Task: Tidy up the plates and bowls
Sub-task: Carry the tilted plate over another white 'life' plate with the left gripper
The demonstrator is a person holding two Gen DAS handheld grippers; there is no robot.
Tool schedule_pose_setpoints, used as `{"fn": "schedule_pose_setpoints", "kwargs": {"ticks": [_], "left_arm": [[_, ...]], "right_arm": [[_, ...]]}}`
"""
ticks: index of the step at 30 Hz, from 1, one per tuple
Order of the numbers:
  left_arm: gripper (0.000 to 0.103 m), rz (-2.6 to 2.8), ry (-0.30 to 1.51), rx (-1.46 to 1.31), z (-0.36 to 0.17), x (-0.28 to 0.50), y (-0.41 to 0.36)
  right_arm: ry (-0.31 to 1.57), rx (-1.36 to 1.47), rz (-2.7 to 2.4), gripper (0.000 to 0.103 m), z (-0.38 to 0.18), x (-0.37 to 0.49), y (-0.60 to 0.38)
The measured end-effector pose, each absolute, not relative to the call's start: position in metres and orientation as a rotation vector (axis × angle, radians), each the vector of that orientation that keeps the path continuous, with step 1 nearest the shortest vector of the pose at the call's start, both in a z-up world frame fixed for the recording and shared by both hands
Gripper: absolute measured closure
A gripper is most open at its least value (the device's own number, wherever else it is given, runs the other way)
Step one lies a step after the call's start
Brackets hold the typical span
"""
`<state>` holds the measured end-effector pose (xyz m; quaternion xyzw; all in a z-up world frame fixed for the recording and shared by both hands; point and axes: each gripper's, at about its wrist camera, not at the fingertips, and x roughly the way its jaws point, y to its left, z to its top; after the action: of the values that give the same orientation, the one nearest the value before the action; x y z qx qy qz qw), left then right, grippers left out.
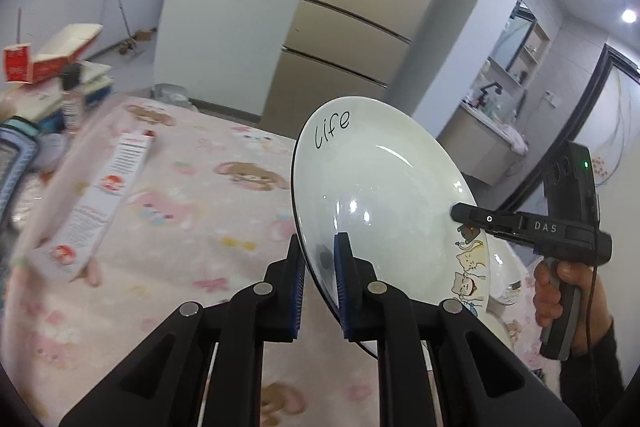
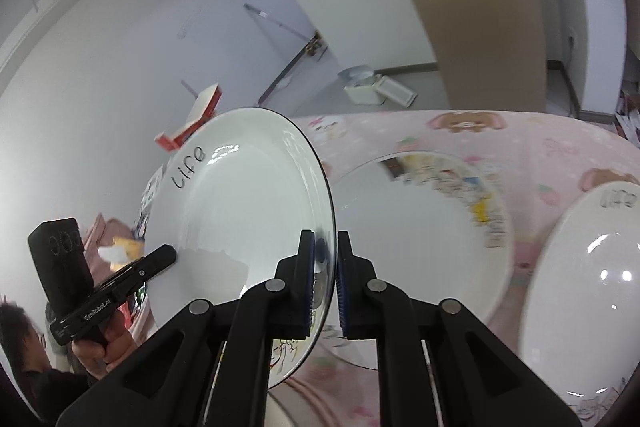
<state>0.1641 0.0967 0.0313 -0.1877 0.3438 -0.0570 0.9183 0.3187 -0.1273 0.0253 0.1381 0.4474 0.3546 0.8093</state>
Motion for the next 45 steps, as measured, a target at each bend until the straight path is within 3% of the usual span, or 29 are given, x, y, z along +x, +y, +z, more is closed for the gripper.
{"fn": "schedule_pose_setpoints", "kwargs": {"ticks": [16,45], "left_arm": [[0.088,-0.163,0.776,-0.320,0.007,0.237,0.064],[0.088,-0.145,0.845,-0.300,-0.041,0.255,0.053]], "right_arm": [[0.961,0.420,0.623,0.093,-0.012,0.346,-0.178],[0.954,0.206,0.484,0.088,-0.044,0.343,-0.166]]}}
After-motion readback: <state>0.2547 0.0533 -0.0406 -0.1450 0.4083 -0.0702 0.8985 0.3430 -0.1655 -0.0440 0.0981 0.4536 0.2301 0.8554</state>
